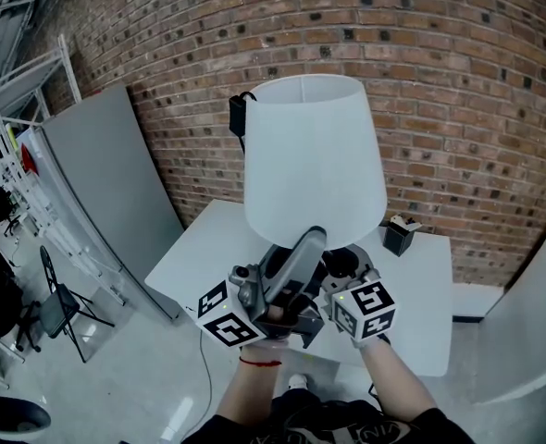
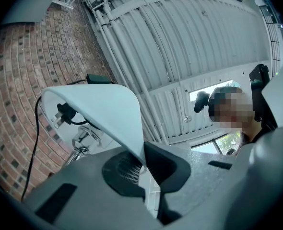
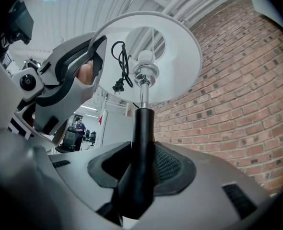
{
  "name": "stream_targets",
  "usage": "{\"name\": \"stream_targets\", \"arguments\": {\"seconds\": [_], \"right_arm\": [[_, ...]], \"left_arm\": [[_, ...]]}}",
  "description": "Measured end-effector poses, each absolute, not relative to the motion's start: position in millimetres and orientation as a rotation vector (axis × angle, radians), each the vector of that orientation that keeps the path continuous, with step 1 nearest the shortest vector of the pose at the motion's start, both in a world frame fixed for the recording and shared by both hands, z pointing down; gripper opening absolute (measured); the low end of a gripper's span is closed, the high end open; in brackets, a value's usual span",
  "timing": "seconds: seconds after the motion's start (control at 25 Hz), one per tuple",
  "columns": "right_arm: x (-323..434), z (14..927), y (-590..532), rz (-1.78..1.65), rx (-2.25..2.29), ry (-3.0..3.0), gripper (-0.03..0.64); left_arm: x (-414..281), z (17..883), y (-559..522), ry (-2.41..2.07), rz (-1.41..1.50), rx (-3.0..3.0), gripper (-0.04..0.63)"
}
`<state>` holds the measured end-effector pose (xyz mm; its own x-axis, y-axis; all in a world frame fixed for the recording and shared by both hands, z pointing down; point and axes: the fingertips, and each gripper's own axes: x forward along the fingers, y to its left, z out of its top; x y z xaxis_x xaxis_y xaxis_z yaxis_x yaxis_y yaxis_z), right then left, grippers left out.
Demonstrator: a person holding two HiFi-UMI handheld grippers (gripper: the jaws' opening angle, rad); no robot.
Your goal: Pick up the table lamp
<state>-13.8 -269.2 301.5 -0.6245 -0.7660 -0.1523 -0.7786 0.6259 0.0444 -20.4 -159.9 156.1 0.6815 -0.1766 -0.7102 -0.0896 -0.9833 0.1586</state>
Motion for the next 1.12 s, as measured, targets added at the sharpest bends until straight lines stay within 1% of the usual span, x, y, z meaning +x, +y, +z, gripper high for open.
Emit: {"name": "stream_targets", "arguments": {"seconds": [1.12], "right_arm": [[-10, 297, -258, 0.186, -1.306, 2.714, 0.149]], "left_arm": [[-16, 153, -147, -0.218, -1.191, 2.775, 0.011]]}}
